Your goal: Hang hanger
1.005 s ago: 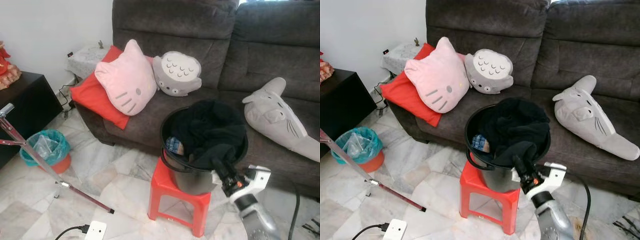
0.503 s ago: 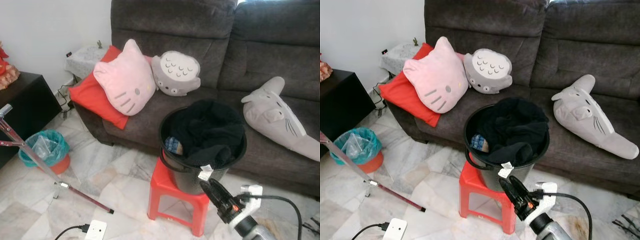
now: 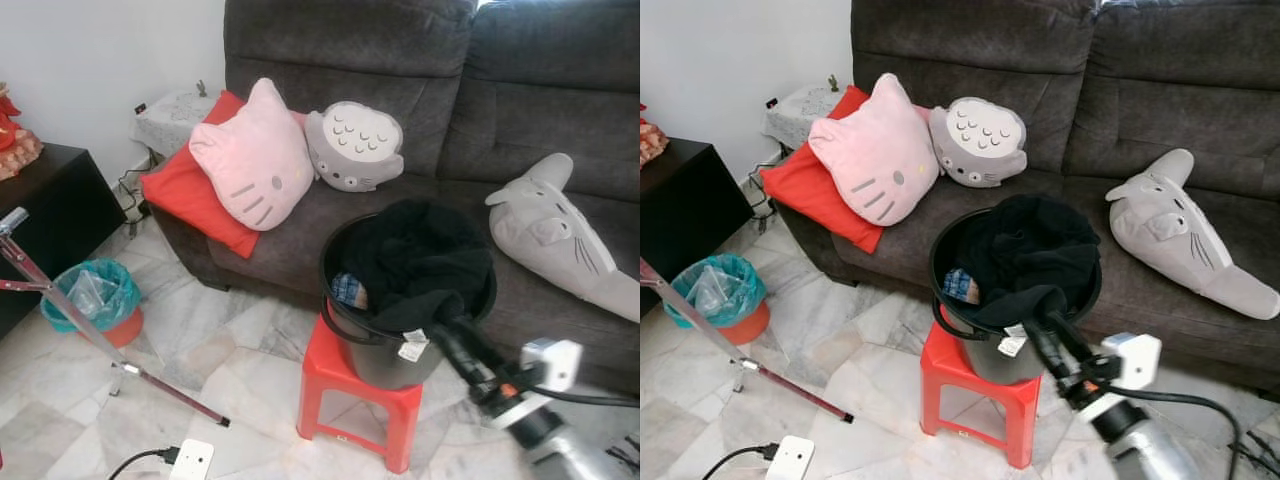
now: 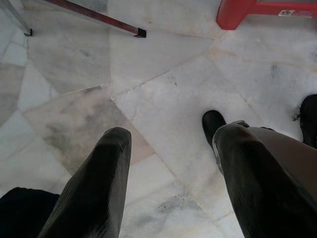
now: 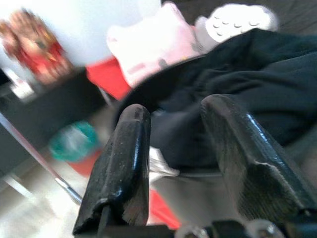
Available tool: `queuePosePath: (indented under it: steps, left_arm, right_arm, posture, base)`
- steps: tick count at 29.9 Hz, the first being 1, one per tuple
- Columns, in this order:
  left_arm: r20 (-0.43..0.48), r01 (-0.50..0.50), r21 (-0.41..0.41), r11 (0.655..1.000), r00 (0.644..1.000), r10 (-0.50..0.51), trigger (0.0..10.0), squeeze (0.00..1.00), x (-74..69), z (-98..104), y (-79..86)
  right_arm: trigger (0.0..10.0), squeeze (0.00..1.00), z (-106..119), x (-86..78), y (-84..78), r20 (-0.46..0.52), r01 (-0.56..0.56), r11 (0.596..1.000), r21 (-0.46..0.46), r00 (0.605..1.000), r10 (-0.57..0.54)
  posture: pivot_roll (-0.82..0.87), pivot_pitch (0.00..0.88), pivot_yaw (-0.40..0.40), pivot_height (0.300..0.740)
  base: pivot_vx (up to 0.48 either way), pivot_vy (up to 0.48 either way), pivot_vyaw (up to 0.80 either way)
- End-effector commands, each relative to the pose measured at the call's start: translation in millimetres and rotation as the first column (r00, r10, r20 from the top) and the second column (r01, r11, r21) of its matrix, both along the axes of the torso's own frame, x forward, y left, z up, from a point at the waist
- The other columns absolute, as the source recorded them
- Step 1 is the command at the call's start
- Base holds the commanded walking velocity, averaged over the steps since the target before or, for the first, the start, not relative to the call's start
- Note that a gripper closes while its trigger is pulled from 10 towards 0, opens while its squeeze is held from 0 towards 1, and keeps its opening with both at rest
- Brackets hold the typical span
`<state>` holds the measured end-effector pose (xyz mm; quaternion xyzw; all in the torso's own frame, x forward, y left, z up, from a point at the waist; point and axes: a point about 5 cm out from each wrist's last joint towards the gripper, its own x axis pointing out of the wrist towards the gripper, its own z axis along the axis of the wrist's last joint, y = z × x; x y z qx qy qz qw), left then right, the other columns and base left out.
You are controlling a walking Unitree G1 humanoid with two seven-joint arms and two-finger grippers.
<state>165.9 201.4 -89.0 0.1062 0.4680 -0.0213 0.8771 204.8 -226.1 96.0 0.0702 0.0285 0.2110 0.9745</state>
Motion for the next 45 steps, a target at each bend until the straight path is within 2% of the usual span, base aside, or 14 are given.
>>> queuePosePath:
  steps: [1, 4, 7, 8, 11, 12, 13, 17, 19, 20, 23, 26, 34, 45]
  left_arm:
    - [0.000, 0.003, 0.014, 1.000, 1.000, -0.003, 10.0, 0.00, -0.3, 0.4, 3.2]
    - [-0.001, 0.003, 0.012, 1.000, 1.000, -0.003, 10.0, 0.00, -0.3, 0.4, 3.1]
    - [-0.001, 0.000, 0.011, 1.000, 1.000, 0.000, 10.0, 0.00, -0.3, 0.4, 3.5]
    - [-0.001, -0.001, 0.011, 1.000, 1.000, 0.001, 10.0, 0.00, -0.4, 0.4, 3.5]
    - [-0.001, -0.001, 0.012, 1.000, 1.000, 0.001, 10.0, 0.00, -0.3, 0.5, 3.9]
    - [-0.001, -0.008, 0.005, 1.000, 1.000, 0.008, 10.0, 0.00, -0.4, 0.5, 4.0]
    - [-0.001, -0.008, 0.005, 1.000, 1.000, 0.008, 10.0, 0.00, -0.4, 0.5, 4.0]
    - [-0.003, -0.019, -0.007, 1.000, 1.000, 0.019, 10.0, 0.00, -1.2, 0.2, 4.2]
    - [-0.003, -0.020, -0.008, 1.000, 1.000, 0.020, 10.0, 0.00, -1.3, 0.1, 4.1]
    - [-0.004, -0.023, -0.010, 1.000, 1.000, 0.023, 10.0, 0.00, -1.5, 0.0, 4.2]
    - [-0.006, -0.022, -0.009, 1.000, 1.000, 0.022, 10.0, 0.00, -1.9, -0.2, 4.3]
    - [-0.009, -0.017, -0.009, 1.000, 1.000, 0.017, 10.0, 0.00, -2.3, -0.4, 4.2]
    - [-0.013, -0.007, -0.010, 1.000, 1.000, 0.007, 10.0, 0.00, -3.2, -0.8, 3.8]
    - [-0.016, -0.004, -0.010, 1.000, 1.000, 0.003, 10.0, 0.00, -4.2, -1.2, 3.8]
  right_arm:
    - [10.0, 0.00, 6.4, -3.0, -16.6, -0.020, -0.015, 0.986, -0.168, 1.000, 0.012]
    - [10.0, 0.00, 7.8, -4.5, -38.3, -0.060, -0.017, 0.965, -0.263, 0.998, 0.002]
    - [10.0, 0.00, 12.0, 1.0, -51.3, -0.076, -0.031, 0.930, -0.365, 0.997, 0.003]
    - [10.0, 0.00, 13.0, 1.9, -51.8, -0.075, -0.031, 0.927, -0.373, 0.997, 0.004]
    - [10.0, 0.00, 25.9, 11.6, -46.1, -0.020, -0.036, 0.934, -0.356, 0.999, 0.031]
    - [10.0, 0.00, 32.4, 22.8, -36.1, 0.025, -0.035, 0.939, -0.341, 0.999, 0.046]
    - [10.0, 0.00, 32.4, 22.8, -36.1, 0.025, -0.035, 0.939, -0.341, 0.999, 0.046]
    - [10.0, 0.00, 36.8, 47.0, -21.0, 0.148, 0.088, 0.947, -0.309, 0.988, -0.044]
    - [10.0, 0.00, 37.7, 49.6, -16.6, 0.171, 0.099, 0.948, -0.301, 0.984, -0.049]
    - [10.0, 0.00, 40.3, 52.6, -7.6, 0.199, 0.097, 0.957, -0.272, 0.979, -0.043]
    - [10.0, 0.00, 43.0, 52.2, 4.5, 0.201, 0.029, 0.959, -0.283, 0.979, 0.029]
    - [10.0, 0.00, 43.8, 52.2, 7.8, 0.200, 0.003, 0.958, -0.286, 0.978, 0.057]
    - [10.0, 0.00, 42.6, 52.8, 7.5, 0.216, 0.022, 0.954, -0.300, 0.975, 0.045]
    - [10.0, 0.00, 43.3, 56.4, 4.9, 0.212, 0.043, 0.960, -0.278, 0.977, 0.018]
  posture:
    - [-0.10, 0.000, 0.087, 0.740]
    - [-0.10, 0.000, 0.088, 0.740]
    - [-0.10, 0.000, 0.090, 0.740]
    - [-0.10, 0.000, 0.090, 0.740]
    - [-0.10, 0.000, 0.090, 0.740]
    - [-0.10, 0.000, 0.089, 0.740]
    - [-0.10, 0.000, 0.089, 0.740]
    - [-0.08, 0.000, 0.086, 0.740]
    - [-0.08, 0.000, 0.085, 0.740]
    - [-0.07, 0.000, 0.084, 0.740]
    - [-0.08, 0.000, 0.084, 0.740]
    - [-0.08, 0.000, 0.081, 0.740]
    - [-0.08, 0.000, 0.078, 0.740]
    - [-0.08, 0.000, 0.075, 0.740]
  base:
    - [0.000, 0.000, 0.00]
    - [0.000, 0.000, 0.00]
    - [0.000, 0.000, 0.00]
    - [0.000, 0.000, 0.00]
    - [0.000, 0.000, 0.00]
    - [0.000, 0.000, 0.00]
    - [0.000, 0.000, 0.00]
    - [0.000, 0.000, 0.00]
    - [0.000, 0.000, 0.00]
    - [0.000, 0.000, 0.00]
    - [0.000, 0.000, 0.00]
    - [0.000, 0.000, 0.00]
    - [0.000, 0.000, 0.00]
    - [0.254, 0.000, 0.00]
